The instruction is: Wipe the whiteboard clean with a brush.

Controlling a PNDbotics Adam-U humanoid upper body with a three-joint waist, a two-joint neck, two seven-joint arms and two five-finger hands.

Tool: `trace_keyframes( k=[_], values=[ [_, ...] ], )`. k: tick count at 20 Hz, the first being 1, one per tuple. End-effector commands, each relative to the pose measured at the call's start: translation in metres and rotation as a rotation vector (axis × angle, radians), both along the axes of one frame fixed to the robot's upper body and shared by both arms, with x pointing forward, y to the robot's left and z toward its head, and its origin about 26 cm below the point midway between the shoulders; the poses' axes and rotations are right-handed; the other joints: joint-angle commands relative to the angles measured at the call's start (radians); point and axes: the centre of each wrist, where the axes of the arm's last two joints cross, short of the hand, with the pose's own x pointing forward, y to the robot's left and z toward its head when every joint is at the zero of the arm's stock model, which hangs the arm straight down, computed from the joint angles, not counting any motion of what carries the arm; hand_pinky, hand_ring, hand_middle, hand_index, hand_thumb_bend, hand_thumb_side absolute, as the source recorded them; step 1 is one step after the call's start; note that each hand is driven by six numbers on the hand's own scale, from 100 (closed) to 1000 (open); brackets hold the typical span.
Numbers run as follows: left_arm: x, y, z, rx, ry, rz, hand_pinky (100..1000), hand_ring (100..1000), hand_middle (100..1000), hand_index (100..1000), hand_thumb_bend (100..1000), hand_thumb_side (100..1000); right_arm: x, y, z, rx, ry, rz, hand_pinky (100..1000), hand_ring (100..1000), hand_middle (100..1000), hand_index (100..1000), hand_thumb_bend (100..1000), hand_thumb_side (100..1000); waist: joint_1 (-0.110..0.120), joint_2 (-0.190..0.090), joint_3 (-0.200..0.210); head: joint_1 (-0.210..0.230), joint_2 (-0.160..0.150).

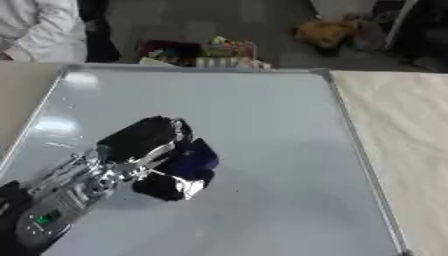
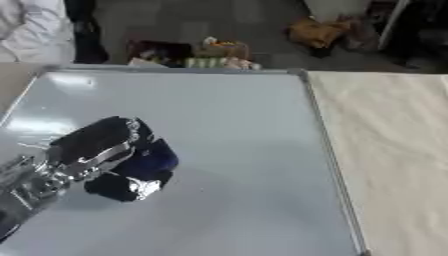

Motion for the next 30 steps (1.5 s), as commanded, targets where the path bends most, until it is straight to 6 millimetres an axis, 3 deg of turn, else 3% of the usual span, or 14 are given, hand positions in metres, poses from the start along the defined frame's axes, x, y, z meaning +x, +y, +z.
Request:
trace_keyframes(
  k=[1,14,18,22,26,30],
  values=[
    [-0.004,0.006,0.008,0.046,0.018,-0.047,416,463,299,606,100,557,-0.003,-0.002,0.006,-0.006,-0.016,-0.006,836,782,657,832,100,1000,0.001,-0.027,0.0,-0.004,-0.006],
    [-0.007,0.014,0.009,0.13,0.003,-0.226,452,513,385,639,100,532,-0.003,-0.003,0.005,-0.002,-0.014,-0.013,836,782,656,832,100,1000,0.002,-0.027,-0.001,-0.018,0.0],
    [-0.007,0.015,0.008,0.151,-0.025,-0.264,456,532,419,642,100,526,-0.003,-0.003,0.005,-0.001,-0.014,-0.013,836,782,656,832,100,1000,0.001,-0.03,-0.001,-0.049,0.033],
    [-0.009,0.015,0.008,0.18,-0.062,-0.302,459,540,437,645,100,526,-0.003,-0.002,0.005,-0.001,-0.016,-0.01,836,782,656,832,100,1000,-0.002,-0.033,0.0,-0.108,0.064],
    [-0.007,0.017,0.006,0.208,-0.077,-0.303,484,594,512,703,165,590,-0.003,-0.002,0.005,-0.002,-0.017,-0.009,836,782,656,831,100,1000,-0.005,-0.032,0.001,-0.13,0.064],
    [-0.003,0.019,0.003,0.234,-0.077,-0.26,481,591,501,702,187,630,-0.003,-0.002,0.005,-0.002,-0.015,-0.01,836,782,655,831,100,1000,-0.006,-0.03,0.002,-0.13,0.058]
  ],
)
